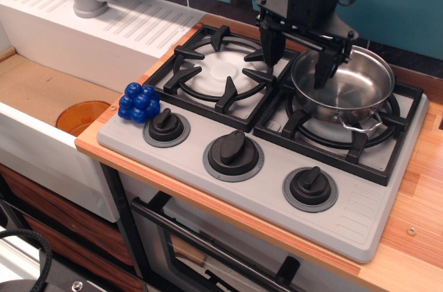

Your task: Put pan on stove and put blueberry in pan

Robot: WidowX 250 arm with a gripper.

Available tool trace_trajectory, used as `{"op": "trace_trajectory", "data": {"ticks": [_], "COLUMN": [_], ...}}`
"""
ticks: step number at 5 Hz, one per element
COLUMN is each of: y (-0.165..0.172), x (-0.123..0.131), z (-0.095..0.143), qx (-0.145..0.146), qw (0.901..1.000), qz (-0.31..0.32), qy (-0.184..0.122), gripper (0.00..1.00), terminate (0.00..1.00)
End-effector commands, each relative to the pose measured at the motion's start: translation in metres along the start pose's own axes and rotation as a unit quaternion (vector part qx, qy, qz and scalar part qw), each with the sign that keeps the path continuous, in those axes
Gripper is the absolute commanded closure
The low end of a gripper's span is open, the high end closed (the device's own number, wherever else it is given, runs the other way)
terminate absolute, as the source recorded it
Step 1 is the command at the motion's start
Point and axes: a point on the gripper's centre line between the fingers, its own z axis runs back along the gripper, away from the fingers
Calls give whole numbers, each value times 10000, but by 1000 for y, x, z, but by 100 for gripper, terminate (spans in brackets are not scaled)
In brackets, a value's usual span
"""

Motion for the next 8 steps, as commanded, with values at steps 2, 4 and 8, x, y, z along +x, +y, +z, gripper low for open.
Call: {"op": "trace_trajectory", "data": {"ticks": [2, 4, 8], "y": [14, 15, -3], "x": [8, 7, 4], "z": [-24, -27, 102], "qx": [33, 117, 474], "qw": [9996, 9999, 9976], "qz": [-57, 15, 17], "qy": [-278, -14, 512], "gripper": [100, 100, 100], "terminate": [0, 0, 0]}}
